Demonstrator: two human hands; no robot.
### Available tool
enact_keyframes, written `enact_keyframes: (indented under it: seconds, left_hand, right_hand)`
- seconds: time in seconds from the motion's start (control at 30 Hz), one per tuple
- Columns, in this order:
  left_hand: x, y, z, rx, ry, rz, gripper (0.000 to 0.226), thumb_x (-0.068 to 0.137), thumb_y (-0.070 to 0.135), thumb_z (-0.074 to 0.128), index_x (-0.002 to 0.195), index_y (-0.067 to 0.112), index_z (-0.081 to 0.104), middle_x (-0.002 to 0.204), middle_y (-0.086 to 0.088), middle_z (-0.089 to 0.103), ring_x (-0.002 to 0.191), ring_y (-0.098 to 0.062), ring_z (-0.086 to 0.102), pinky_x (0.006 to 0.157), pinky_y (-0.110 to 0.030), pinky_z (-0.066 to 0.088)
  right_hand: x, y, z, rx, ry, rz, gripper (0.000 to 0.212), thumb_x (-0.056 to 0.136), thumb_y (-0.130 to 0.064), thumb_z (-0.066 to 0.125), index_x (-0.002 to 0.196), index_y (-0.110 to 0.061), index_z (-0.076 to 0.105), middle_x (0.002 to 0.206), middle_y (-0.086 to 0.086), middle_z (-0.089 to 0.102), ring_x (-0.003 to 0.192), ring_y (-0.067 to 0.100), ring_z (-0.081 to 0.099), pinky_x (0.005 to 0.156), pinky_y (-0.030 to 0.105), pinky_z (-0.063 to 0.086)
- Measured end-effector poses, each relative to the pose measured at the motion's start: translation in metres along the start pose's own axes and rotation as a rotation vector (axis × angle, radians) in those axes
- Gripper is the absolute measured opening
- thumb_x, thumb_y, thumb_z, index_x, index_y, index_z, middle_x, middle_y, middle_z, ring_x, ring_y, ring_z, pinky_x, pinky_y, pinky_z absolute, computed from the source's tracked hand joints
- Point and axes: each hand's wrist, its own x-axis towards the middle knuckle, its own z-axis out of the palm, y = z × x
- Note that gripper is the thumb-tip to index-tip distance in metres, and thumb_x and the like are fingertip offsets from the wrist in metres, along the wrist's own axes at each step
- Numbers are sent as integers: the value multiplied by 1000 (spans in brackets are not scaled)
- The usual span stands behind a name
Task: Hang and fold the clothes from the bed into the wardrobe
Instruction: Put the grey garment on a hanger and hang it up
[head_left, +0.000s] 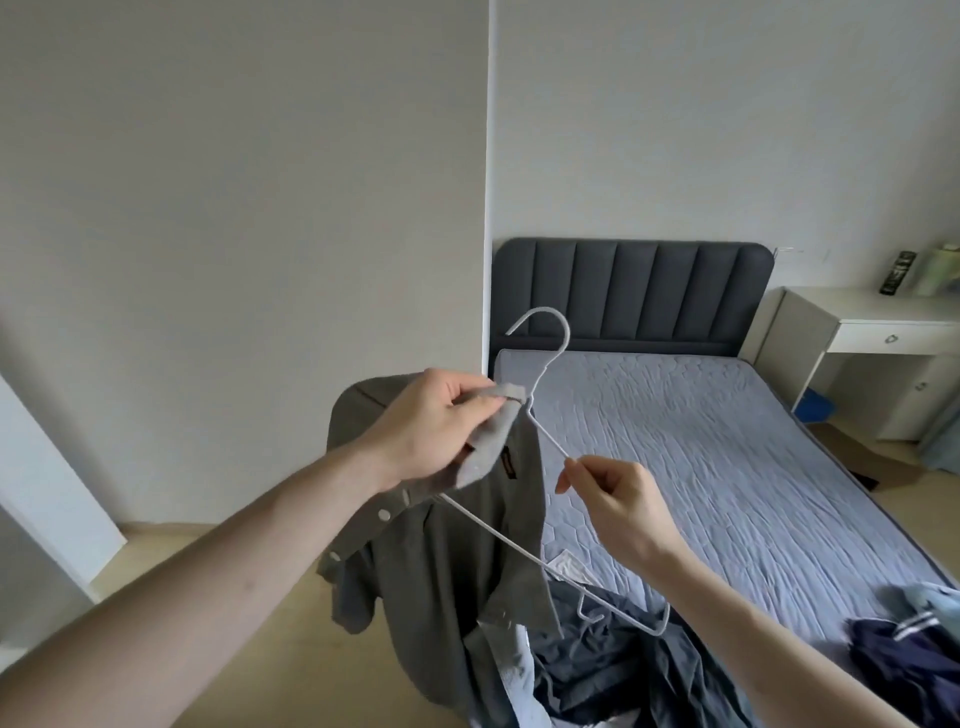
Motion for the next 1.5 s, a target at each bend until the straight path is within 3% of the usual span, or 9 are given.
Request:
enact_keyframes:
  seconds: [0.1, 0.2, 0.4, 0.6, 0.8, 0.9, 1.1, 1.33, 1.5]
  left_hand:
    - [-12, -3, 13, 77, -74, 45, 28, 104, 38, 53, 115, 26, 76, 90, 0, 77, 84, -27, 70, 81, -43, 56]
    - [-18, -2, 12, 239, -104, 103, 20, 104, 33, 57, 108, 28, 76, 72, 21, 65, 61, -4, 57, 62, -24, 43]
    - [-11, 0, -17, 454, -241, 122, 22, 96, 49, 63, 113, 41, 73, 114, 23, 50, 107, 2, 55, 94, -21, 45]
    - [35, -6, -42, 578, 81, 258, 33, 90, 22, 71, 120, 26, 60, 124, 10, 54, 112, -6, 49, 96, -22, 36]
    - [44, -48, -29, 703, -159, 55, 26, 98, 14, 57, 82, 31, 69, 78, 14, 68, 75, -18, 62, 70, -37, 51]
    - [39, -61, -29, 810, -242, 49, 26, 105, 25, 52, 105, 38, 75, 83, 17, 70, 74, -16, 63, 70, -37, 52]
    - [47, -71, -38, 739, -80, -33, 37, 107, 34, 48, 71, 34, 59, 58, 12, 56, 59, -17, 55, 55, -32, 33]
    - [73, -62, -73, 381, 266, -1, 34, 103, 33, 47, 84, 9, 62, 76, -9, 67, 71, -24, 56, 65, -36, 39]
    - [75, -9, -79, 89, 223, 132, 34, 108, 21, 44, 79, 20, 62, 75, 17, 64, 72, -2, 54, 74, -30, 42]
  right_hand:
    - [-3, 3, 2, 71, 78, -30, 38, 104, -20, 56, 70, -13, 70, 45, -6, 28, 41, 10, 20, 43, 22, 17]
    - [-6, 4, 2, 121, 127, -77, 38, 104, -18, 56, 68, -11, 68, 47, -3, 29, 42, 10, 22, 43, 22, 17]
    - [0, 4, -5, 174, 164, -135, 38, 104, -15, 57, 68, -8, 65, 50, 1, 28, 45, 12, 22, 46, 24, 16]
    - [4, 4, -3, 138, 153, -160, 37, 104, -16, 57, 69, -8, 66, 47, -5, 31, 42, 9, 24, 45, 22, 19]
    - [-6, 24, 1, 4, 97, -111, 37, 101, -16, 62, 64, -14, 67, 42, -9, 33, 39, 6, 26, 42, 20, 20]
    - [-12, 34, -3, -58, 74, -70, 37, 101, -18, 62, 64, -18, 68, 41, -9, 35, 38, 7, 26, 42, 21, 19]
    - [-23, 52, -17, -153, 29, 21, 37, 100, -20, 62, 65, -20, 71, 40, -8, 35, 38, 8, 25, 42, 21, 18]
    - [-23, 62, -30, -229, 21, 87, 37, 101, -25, 61, 66, -23, 71, 40, -7, 40, 38, 10, 29, 43, 24, 24]
    - [-9, 53, -25, -287, 82, 46, 37, 100, -25, 62, 65, -25, 72, 39, -6, 41, 36, 9, 30, 42, 17, 25]
